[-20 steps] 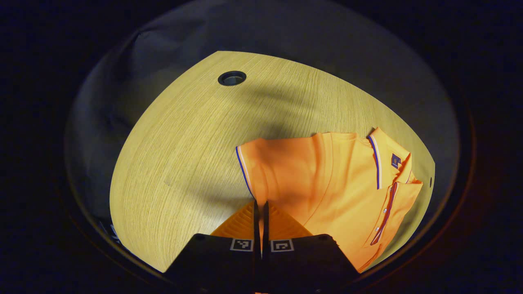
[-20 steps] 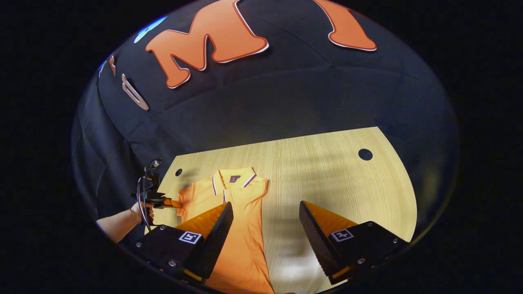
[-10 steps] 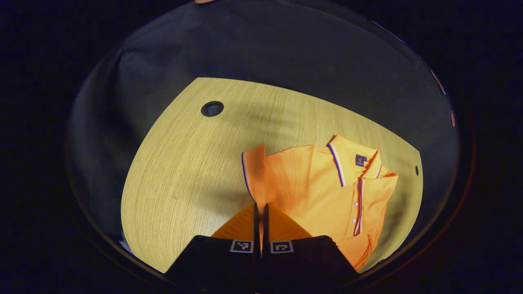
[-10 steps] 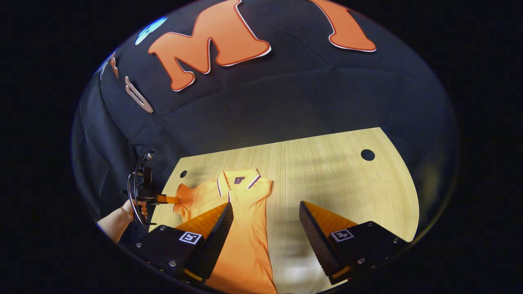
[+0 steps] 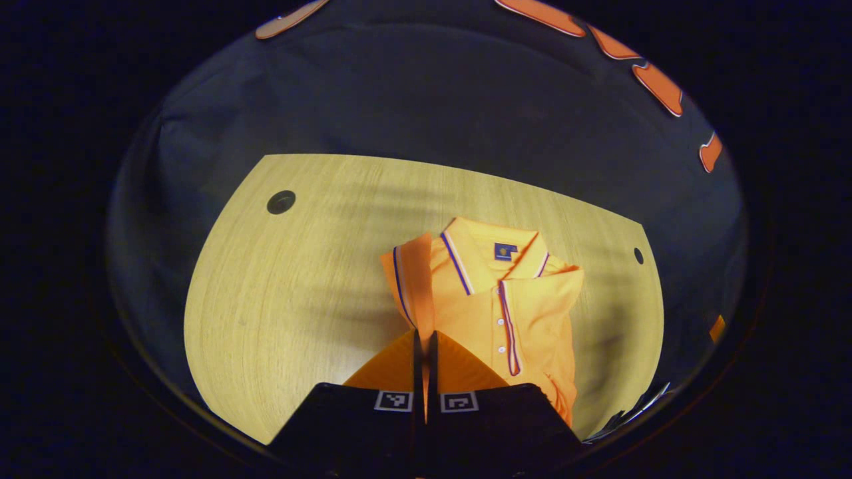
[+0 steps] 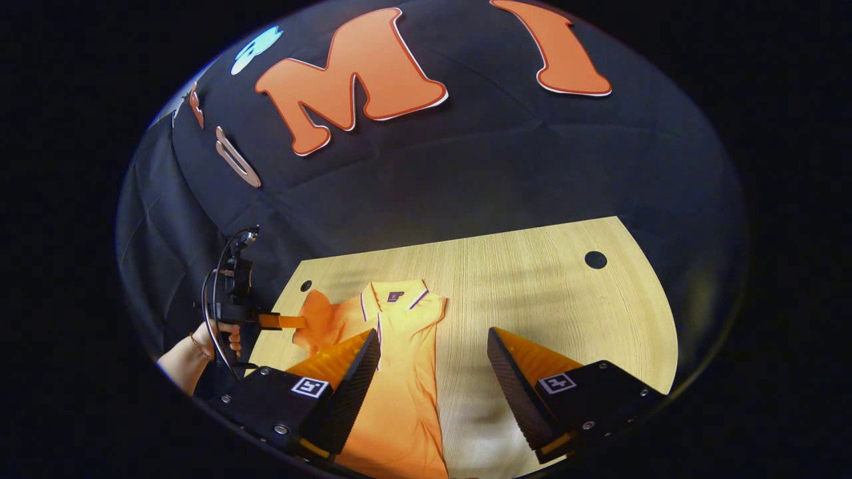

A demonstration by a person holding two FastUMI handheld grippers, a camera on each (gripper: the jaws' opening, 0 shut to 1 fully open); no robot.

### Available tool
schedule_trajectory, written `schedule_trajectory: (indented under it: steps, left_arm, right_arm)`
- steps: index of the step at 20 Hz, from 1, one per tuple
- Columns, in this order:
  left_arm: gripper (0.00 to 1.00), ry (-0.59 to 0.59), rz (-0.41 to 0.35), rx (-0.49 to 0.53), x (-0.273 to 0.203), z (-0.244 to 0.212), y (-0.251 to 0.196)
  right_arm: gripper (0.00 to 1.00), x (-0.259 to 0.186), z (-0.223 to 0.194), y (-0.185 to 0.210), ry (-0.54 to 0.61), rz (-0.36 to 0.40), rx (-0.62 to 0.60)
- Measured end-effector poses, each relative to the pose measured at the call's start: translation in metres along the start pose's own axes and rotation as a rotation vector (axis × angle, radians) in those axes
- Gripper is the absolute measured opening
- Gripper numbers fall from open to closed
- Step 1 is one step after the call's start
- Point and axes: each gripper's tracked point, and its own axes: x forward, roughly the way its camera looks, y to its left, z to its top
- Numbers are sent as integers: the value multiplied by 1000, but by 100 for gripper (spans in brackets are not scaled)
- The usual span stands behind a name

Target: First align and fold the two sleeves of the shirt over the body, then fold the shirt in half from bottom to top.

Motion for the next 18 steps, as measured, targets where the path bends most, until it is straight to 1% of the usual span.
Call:
schedule_trajectory:
  steps: [6, 9, 10, 12, 14, 16, 18]
  left_arm:
    - [1, 50, -69, 41, 20, -24, -66]
    - [1, 88, -88, 57, 37, -42, -93]
    - [1, 103, -89, 62, 43, -48, -99]
    - [1, 145, -63, 54, 47, -60, -101]
    - [1, 164, -56, 32, 60, -66, -106]
    - [3, 180, -75, 11, 64, -71, -111]
    - [9, 185, -108, -5, 70, -73, -119]
  right_arm:
    - [99, -13, -9, -13, 1, -13, 9]
    - [99, -18, -14, -23, 9, -31, 15]
    - [99, -19, -15, -26, 9, -36, 16]
    - [98, -21, -16, -31, 10, -43, 21]
    - [98, -22, -19, -34, 13, -48, 26]
    - [99, -24, -23, -36, 19, -53, 27]
    - [99, -23, -29, -38, 29, -59, 29]
